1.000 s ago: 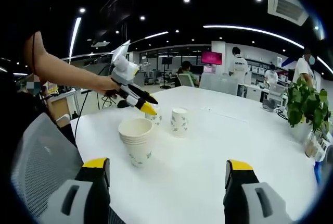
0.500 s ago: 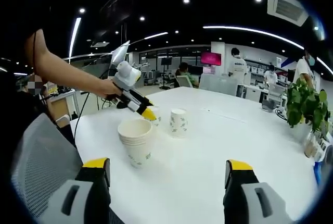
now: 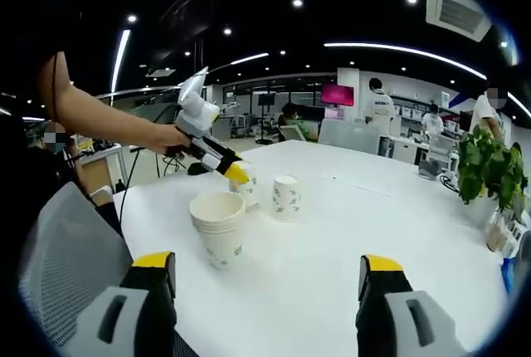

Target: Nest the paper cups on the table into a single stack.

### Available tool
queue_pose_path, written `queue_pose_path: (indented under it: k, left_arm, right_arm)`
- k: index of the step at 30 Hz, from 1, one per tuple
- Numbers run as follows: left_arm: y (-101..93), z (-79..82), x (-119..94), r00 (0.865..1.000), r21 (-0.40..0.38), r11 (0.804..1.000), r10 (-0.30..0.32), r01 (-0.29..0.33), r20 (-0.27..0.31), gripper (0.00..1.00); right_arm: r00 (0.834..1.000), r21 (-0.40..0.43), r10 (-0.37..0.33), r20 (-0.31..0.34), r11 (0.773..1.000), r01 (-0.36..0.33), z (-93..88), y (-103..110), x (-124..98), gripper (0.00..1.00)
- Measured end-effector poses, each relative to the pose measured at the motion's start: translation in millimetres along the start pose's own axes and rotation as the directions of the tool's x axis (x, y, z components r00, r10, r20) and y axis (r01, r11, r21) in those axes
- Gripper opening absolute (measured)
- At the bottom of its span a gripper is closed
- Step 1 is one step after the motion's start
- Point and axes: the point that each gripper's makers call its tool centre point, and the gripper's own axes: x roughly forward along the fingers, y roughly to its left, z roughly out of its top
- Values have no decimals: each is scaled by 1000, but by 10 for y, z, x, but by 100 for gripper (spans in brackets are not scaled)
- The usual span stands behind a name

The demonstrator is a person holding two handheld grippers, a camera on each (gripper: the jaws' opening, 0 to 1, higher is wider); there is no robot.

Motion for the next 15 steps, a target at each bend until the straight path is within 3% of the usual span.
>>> queue_pose_path:
  k: [8,15]
  left_arm:
    - [-87,221,-261,997,-14,1000,21,-20,70,37]
    - [-196,349,-462,996,-19,1000,14,-12,93,37]
  right_arm:
    - [1000,7,5,5,1000,-5,4,-2,-1,92]
    - [1000,-2,21,-2,1000,-21,-2,41,6,92]
